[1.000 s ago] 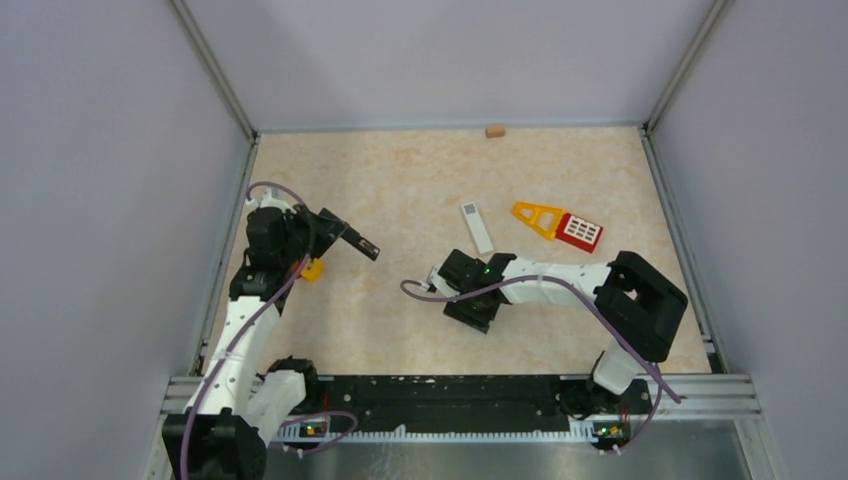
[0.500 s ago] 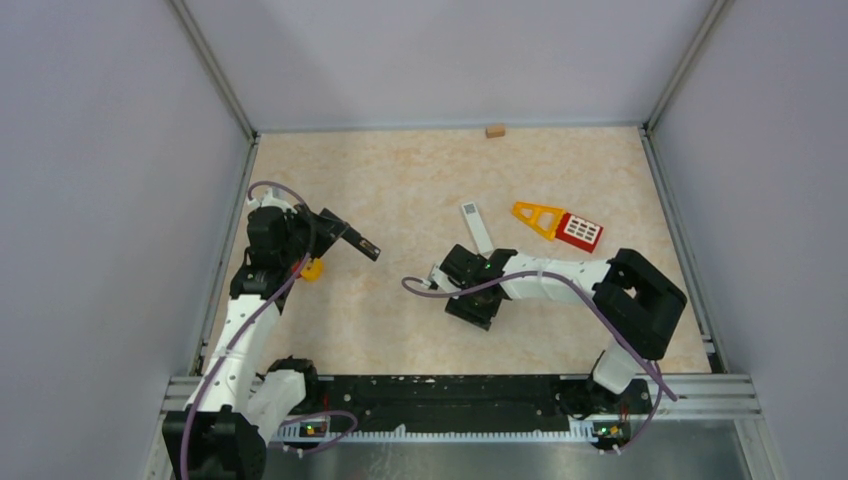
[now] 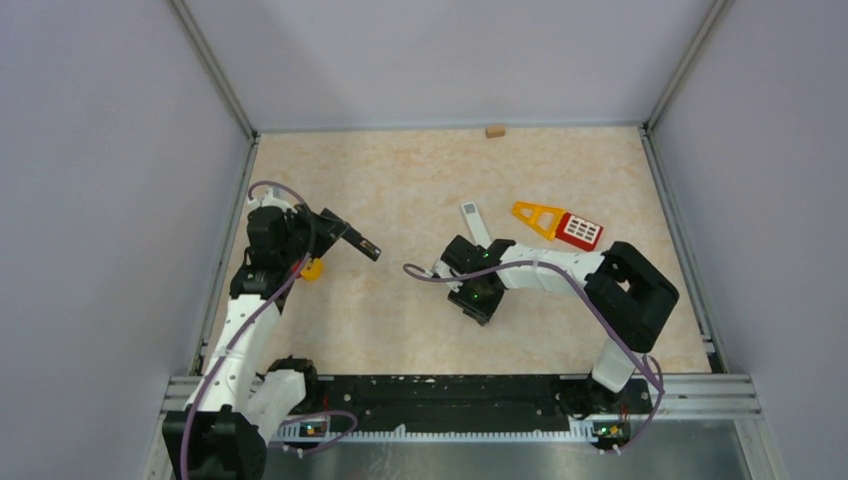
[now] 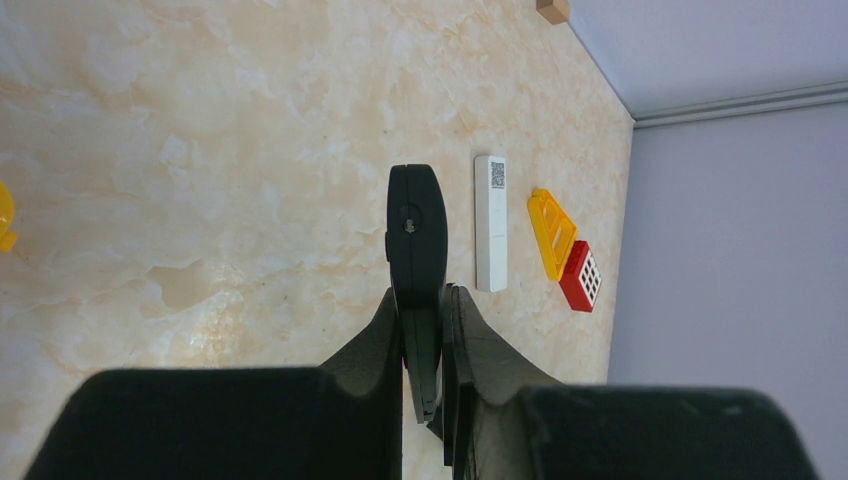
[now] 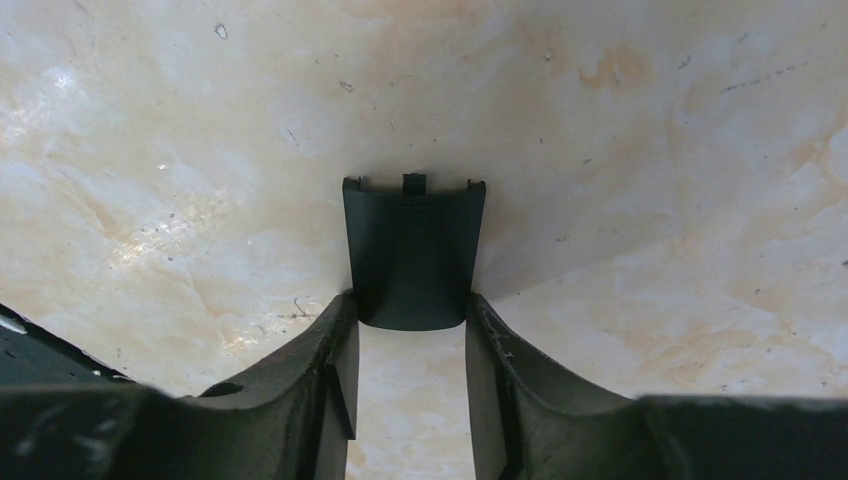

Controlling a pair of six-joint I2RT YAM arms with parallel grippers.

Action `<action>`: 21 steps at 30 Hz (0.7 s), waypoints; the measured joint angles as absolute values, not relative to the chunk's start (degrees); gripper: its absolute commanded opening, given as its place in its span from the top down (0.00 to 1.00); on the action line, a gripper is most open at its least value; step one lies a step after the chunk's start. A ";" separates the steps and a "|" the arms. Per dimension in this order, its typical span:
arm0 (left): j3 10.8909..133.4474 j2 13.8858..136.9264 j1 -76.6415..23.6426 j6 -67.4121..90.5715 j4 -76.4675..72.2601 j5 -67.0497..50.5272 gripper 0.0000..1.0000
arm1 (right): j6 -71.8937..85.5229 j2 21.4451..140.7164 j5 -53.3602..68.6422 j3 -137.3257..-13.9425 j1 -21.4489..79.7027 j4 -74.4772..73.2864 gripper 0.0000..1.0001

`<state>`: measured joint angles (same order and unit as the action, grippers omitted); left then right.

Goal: Load the batteries into the remote control

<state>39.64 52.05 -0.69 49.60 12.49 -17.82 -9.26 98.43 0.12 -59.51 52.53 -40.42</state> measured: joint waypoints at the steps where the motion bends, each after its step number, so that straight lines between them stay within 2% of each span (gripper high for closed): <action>1: 39.64 52.05 -0.69 49.60 12.49 -18.00 1.00 | -8.95 98.45 0.30 -59.59 52.27 -40.51 0.75; 6: 39.64 52.82 -0.67 49.52 11.38 -21.43 1.00 | -7.25 98.45 0.23 -59.68 51.88 -40.38 0.76; 12: 36.16 56.99 -1.41 51.35 0.75 -31.16 1.00 | -5.63 96.29 0.32 -59.61 51.83 -36.25 0.76; 21: 29.56 57.71 -9.63 50.74 -13.54 -33.89 1.00 | 0.34 86.35 2.70 -59.81 53.93 -26.98 0.74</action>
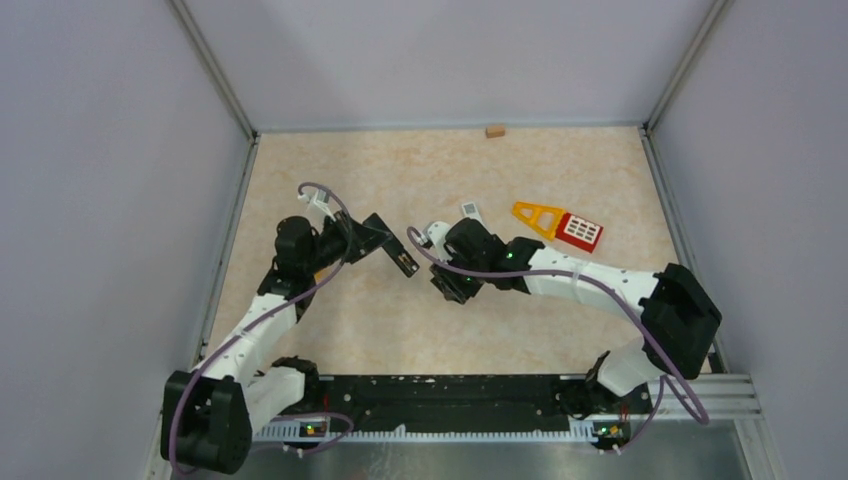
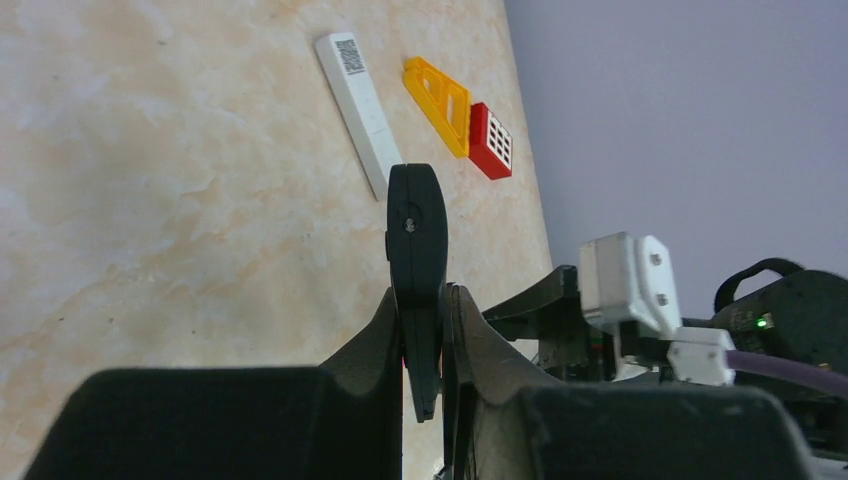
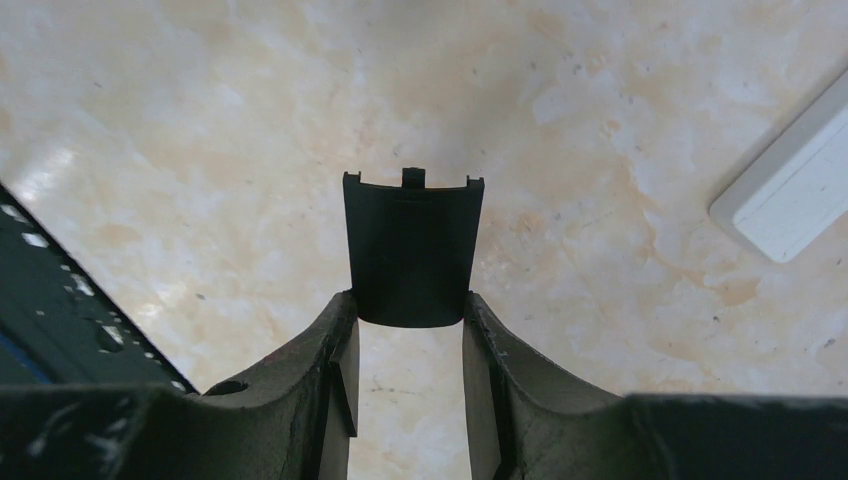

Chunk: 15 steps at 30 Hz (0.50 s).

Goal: Load the batteries into the remote control

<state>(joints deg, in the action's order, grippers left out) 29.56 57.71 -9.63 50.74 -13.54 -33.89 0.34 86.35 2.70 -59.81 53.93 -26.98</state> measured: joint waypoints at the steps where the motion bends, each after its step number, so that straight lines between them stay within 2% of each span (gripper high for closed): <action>1: 29.19 57.65 -10.55 50.19 -14.92 -33.85 1.00 | 0.89 85.65 3.25 -60.01 54.39 -26.46 0.74; 15: 23.81 50.35 -12.27 43.81 -23.24 -31.90 1.00 | 4.64 85.01 4.89 -64.60 57.67 -25.85 0.75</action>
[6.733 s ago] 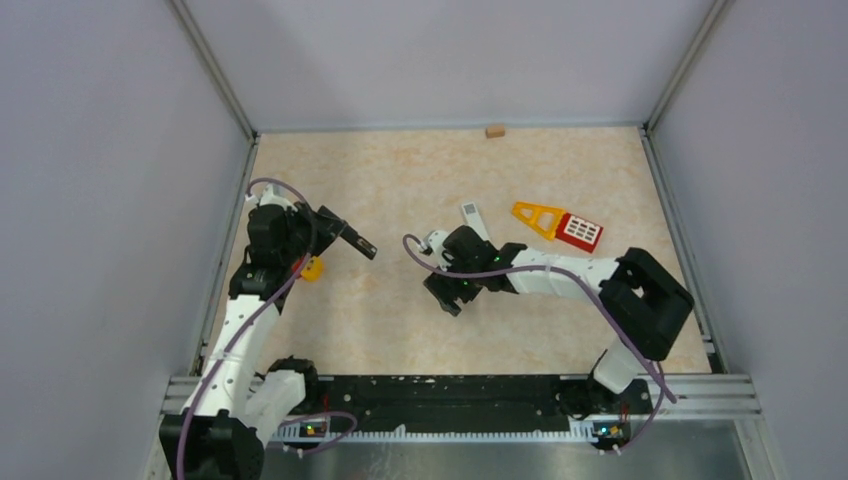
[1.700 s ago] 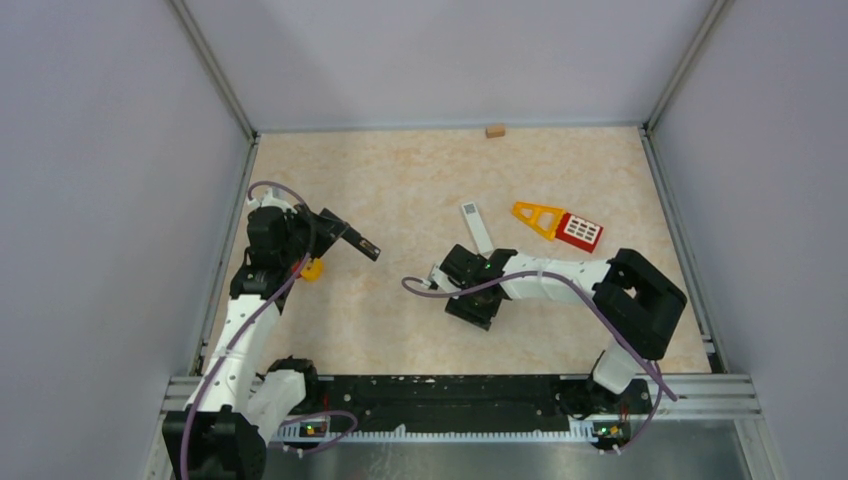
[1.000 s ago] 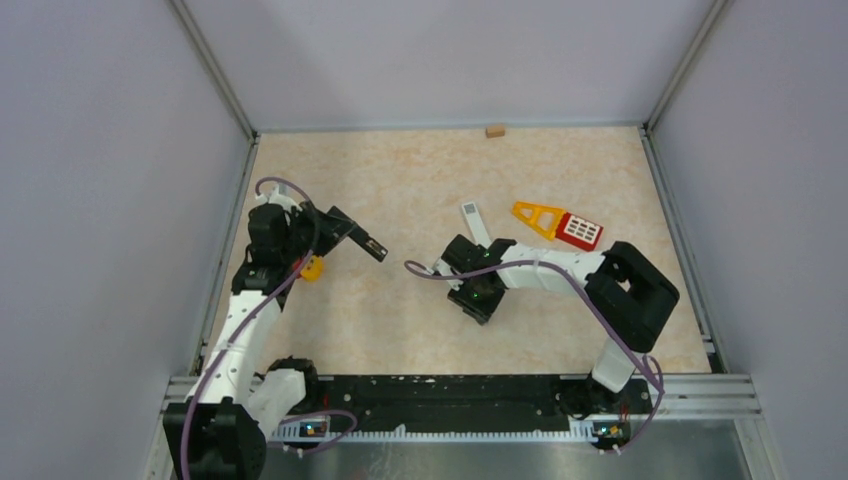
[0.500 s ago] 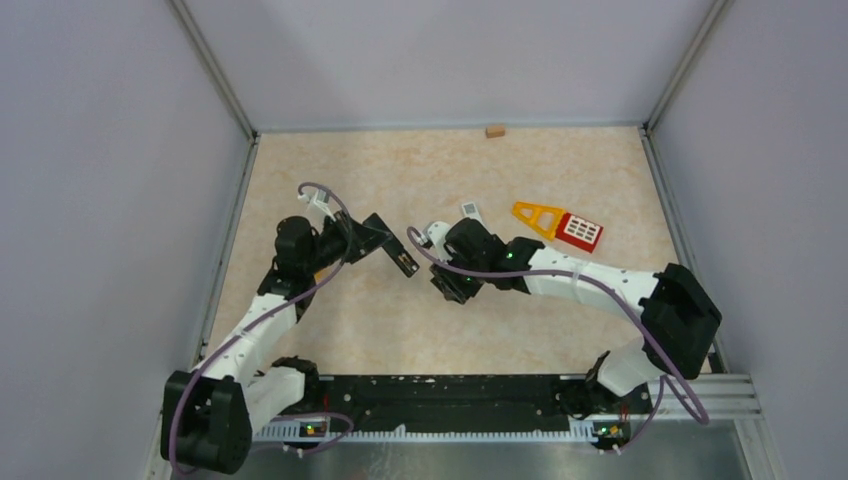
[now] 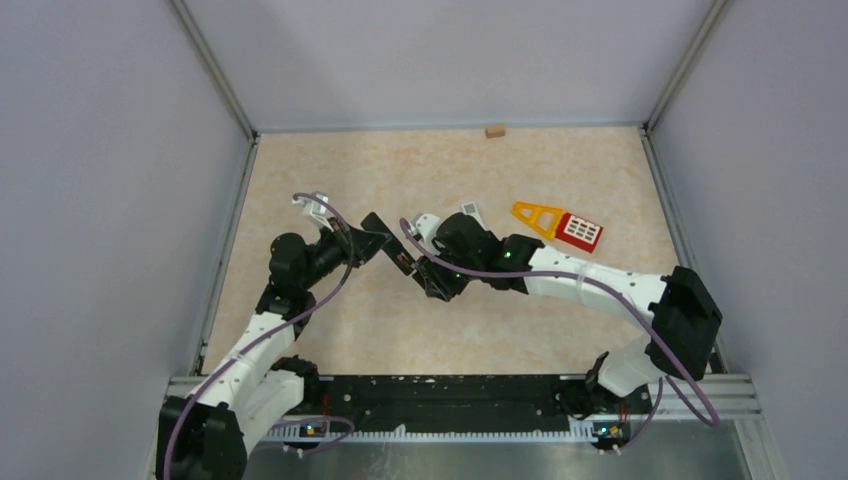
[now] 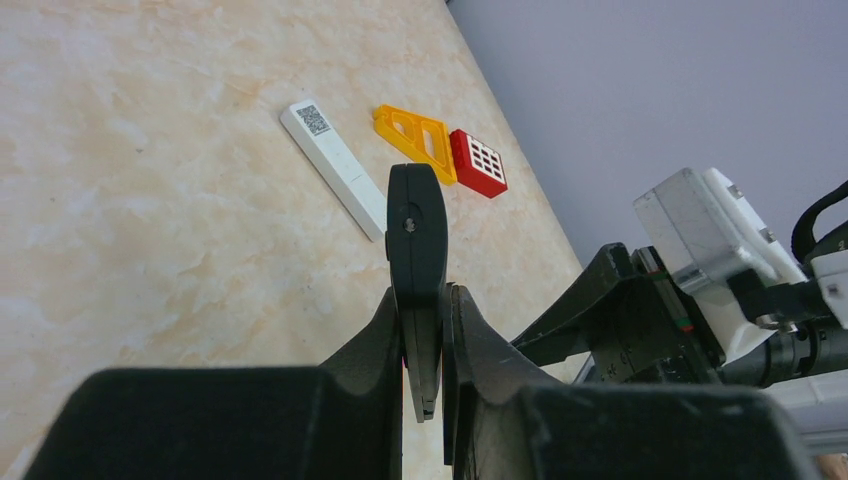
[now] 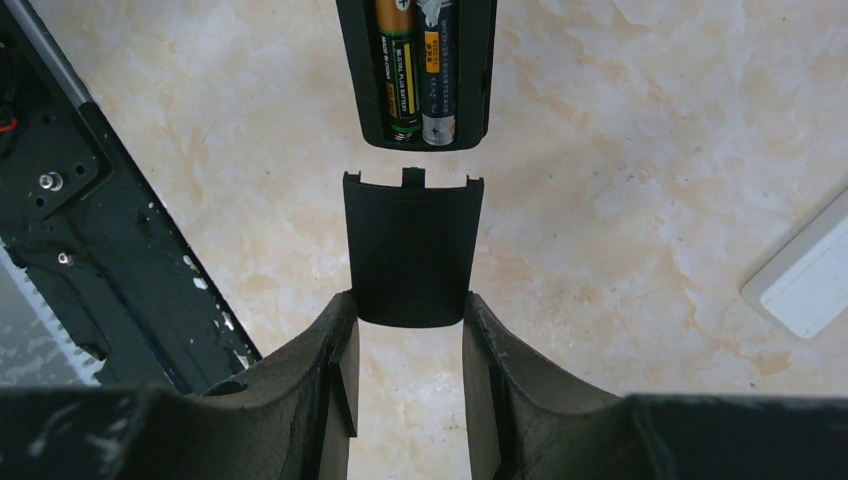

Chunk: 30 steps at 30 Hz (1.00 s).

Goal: Load the batteries into the remote control

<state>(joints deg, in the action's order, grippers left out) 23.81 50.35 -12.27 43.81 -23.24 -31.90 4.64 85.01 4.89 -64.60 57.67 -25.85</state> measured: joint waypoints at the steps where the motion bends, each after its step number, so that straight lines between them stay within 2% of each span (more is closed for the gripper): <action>1: 23.81 50.24 -12.27 43.51 -23.49 -31.94 1.00 | 4.67 85.01 4.82 -65.08 57.67 -26.00 0.75; 13: 23.77 50.24 -12.27 42.24 -23.79 -33.06 1.00 | 4.93 86.87 3.57 -71.79 57.74 -26.30 0.75; 30: 23.79 52.56 -12.27 42.59 -24.40 -36.05 1.00 | 3.73 89.89 3.44 -73.30 57.76 -27.07 0.75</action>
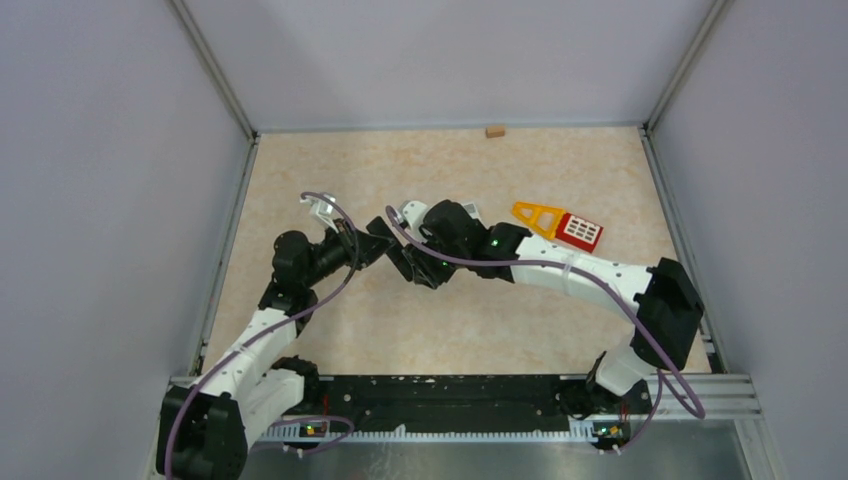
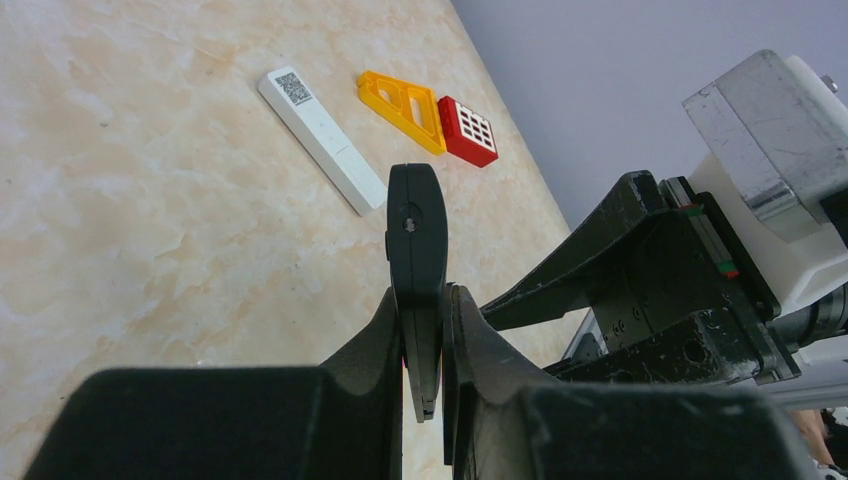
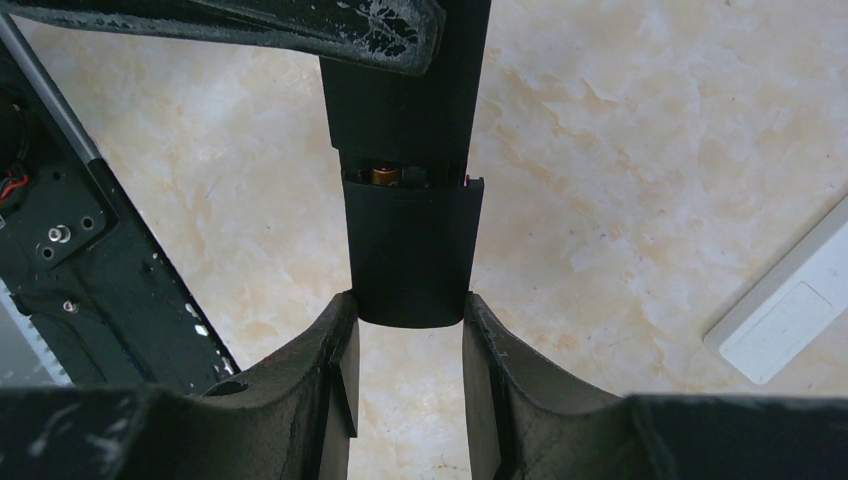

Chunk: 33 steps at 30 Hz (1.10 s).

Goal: Load the batteries into the remote control

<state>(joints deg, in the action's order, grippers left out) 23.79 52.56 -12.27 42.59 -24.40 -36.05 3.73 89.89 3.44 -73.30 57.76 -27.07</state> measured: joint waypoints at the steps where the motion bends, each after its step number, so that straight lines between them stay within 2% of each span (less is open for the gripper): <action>1: 23.79 52.77 -12.27 42.74 -24.40 -36.18 1.00 | 3.60 90.04 3.44 -73.32 57.76 -27.07 0.75; 33: 24.32 54.06 -12.05 46.37 -25.06 -36.16 1.00 | 4.23 96.29 1.32 -80.62 58.76 -32.53 0.74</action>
